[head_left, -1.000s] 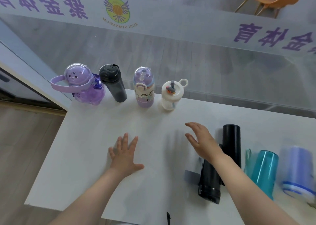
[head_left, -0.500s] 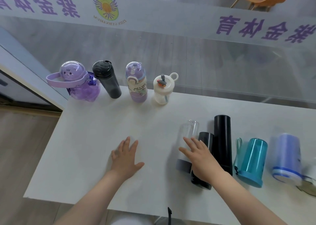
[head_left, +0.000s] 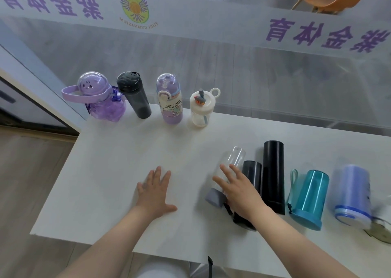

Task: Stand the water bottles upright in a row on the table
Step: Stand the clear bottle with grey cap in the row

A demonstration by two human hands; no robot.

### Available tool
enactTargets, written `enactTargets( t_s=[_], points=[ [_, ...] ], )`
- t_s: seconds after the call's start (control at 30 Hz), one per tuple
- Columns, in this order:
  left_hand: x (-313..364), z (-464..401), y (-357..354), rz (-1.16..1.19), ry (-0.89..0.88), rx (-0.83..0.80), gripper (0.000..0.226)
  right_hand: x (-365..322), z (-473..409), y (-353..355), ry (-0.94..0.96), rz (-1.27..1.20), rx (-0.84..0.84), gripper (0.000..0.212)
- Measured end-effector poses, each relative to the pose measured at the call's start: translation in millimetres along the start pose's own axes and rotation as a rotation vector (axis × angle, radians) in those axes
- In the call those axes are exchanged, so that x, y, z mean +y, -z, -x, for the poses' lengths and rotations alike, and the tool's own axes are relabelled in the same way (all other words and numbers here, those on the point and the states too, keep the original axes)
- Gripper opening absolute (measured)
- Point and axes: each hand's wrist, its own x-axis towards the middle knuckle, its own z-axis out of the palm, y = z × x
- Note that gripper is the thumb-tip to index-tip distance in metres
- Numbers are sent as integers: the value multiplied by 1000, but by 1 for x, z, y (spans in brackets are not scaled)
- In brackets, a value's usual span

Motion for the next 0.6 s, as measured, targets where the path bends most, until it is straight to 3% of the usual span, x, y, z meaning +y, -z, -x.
enactTargets(
  t_s=[0.17,0.37,0.6],
  points=[
    [0,1,1,-5,-3,-4,119,-11,7,21,-77,-308,172,71],
    [0,2,0,5,-2,0,119,-14,15,37,-179,-564,333,73],
    [1,1,4,-53,2,1,120,-1,17,37,-365,-827,494,60]
  ],
)
